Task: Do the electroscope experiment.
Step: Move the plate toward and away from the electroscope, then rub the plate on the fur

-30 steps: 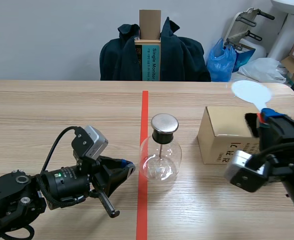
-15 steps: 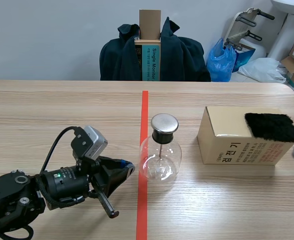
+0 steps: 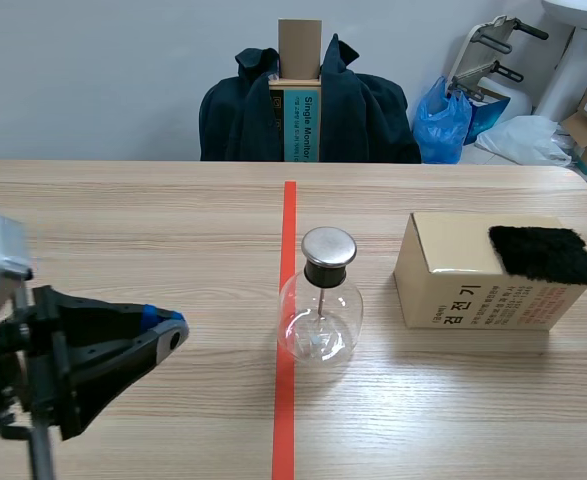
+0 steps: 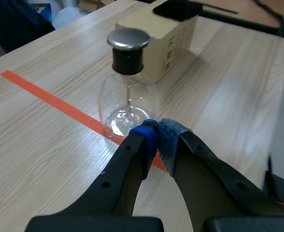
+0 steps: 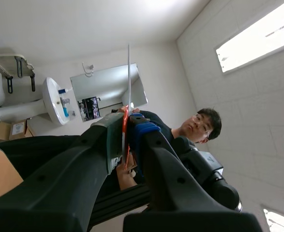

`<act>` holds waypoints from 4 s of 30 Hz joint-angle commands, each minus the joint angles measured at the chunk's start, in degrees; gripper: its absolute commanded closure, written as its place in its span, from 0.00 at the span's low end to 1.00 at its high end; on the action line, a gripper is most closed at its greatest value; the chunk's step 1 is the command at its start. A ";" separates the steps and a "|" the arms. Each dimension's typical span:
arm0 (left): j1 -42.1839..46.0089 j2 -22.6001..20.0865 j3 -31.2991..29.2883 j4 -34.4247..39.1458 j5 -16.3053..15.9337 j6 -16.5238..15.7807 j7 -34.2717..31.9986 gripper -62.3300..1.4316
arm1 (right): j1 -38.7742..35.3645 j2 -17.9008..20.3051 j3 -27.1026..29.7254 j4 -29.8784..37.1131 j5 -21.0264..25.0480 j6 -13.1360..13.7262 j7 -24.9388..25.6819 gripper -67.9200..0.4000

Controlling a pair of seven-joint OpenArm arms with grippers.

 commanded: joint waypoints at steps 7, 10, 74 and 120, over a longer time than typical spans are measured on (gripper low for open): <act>10.38 -0.35 -10.27 6.32 -0.76 -0.09 -0.85 0.95 | 0.35 0.63 2.29 -0.17 2.91 -1.55 -2.16 0.98; 10.67 -0.35 -11.37 6.40 -0.48 -0.09 -0.63 0.73 | 1.68 0.61 2.27 -2.40 2.89 1.14 -2.03 0.98; 10.67 -0.02 -11.69 6.38 0.04 -0.09 1.03 0.00 | 24.00 -1.42 -3.30 -42.58 -19.04 7.28 11.19 0.98; 10.67 -0.02 -11.69 6.38 0.04 -0.09 1.03 0.00 | 23.56 -2.01 -3.34 -41.97 -20.35 14.78 18.97 0.98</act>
